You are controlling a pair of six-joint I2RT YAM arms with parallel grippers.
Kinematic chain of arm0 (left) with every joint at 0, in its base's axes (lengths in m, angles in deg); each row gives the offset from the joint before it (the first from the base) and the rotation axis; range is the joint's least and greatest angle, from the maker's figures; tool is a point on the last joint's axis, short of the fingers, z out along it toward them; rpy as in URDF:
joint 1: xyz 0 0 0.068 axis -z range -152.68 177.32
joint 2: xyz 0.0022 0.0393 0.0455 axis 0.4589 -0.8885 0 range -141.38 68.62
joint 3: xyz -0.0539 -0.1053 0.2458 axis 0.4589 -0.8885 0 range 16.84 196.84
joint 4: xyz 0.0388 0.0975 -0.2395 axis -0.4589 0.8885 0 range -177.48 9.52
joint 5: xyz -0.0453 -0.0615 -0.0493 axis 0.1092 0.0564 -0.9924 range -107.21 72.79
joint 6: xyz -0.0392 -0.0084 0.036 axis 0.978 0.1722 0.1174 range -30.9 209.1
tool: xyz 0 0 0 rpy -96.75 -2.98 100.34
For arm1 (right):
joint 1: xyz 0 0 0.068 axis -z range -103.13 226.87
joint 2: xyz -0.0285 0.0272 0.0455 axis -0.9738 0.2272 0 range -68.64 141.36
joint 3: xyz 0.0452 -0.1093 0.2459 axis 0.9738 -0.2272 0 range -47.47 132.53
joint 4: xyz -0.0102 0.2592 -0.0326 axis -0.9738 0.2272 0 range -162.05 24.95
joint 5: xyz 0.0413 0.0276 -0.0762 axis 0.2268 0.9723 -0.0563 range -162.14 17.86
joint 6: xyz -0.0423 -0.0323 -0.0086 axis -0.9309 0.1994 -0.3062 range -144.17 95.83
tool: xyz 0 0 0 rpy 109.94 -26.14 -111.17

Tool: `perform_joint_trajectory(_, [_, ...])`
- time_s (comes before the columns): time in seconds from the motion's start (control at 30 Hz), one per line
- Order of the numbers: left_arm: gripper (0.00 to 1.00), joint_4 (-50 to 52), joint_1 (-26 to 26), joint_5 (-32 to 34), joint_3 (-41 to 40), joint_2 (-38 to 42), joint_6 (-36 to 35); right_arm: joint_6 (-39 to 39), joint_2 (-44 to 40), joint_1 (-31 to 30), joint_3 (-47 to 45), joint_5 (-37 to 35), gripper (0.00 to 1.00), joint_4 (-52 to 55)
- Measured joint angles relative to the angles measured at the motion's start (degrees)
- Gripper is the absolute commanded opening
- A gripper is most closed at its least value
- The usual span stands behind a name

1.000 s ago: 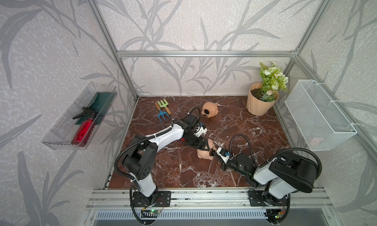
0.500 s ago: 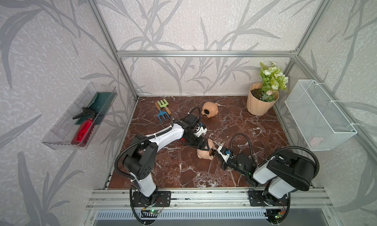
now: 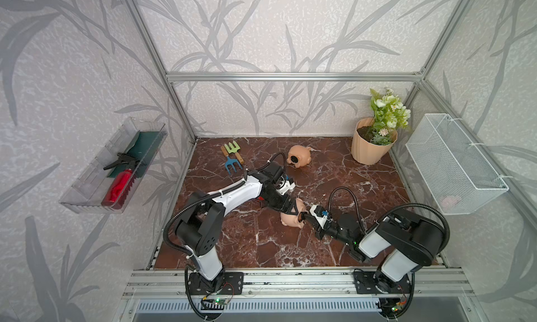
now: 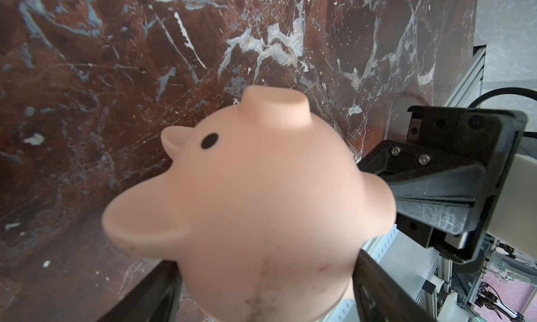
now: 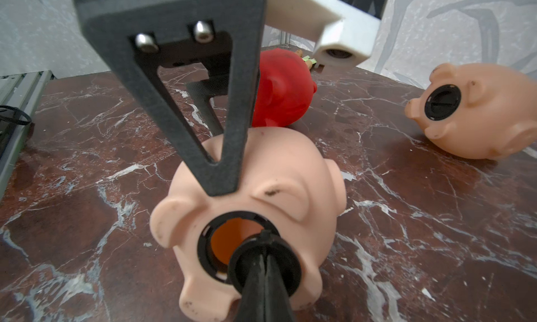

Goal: Close piggy banks
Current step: Insert the knob into the piggy bank.

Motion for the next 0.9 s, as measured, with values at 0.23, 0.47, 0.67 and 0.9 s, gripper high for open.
perform_joint_trajectory(0.23, [0.82, 0.1, 0.0, 0.0, 0.0, 0.0, -0.1, -0.3, 0.0, 0.2, 0.5, 2.3, 0.00, 0.0])
perform_joint_trajectory(0.47, [0.82, 0.2, 0.0, -0.2, 0.0, 0.0, -0.1, -0.3, 0.4, 0.3, 0.6, 4.5, 0.00, 0.0])
perform_joint_trajectory(0.67, [0.82, 0.2, -0.1, -0.2, 0.1, 0.0, -0.1, -0.3, 1.0, 0.3, 1.3, 5.9, 0.00, -0.1])
perform_joint_trajectory(0.9, [0.81, 0.3, -0.2, -0.4, 0.1, -0.1, -0.1, -0.7, 1.8, 0.9, 1.9, 6.4, 0.00, -0.1])
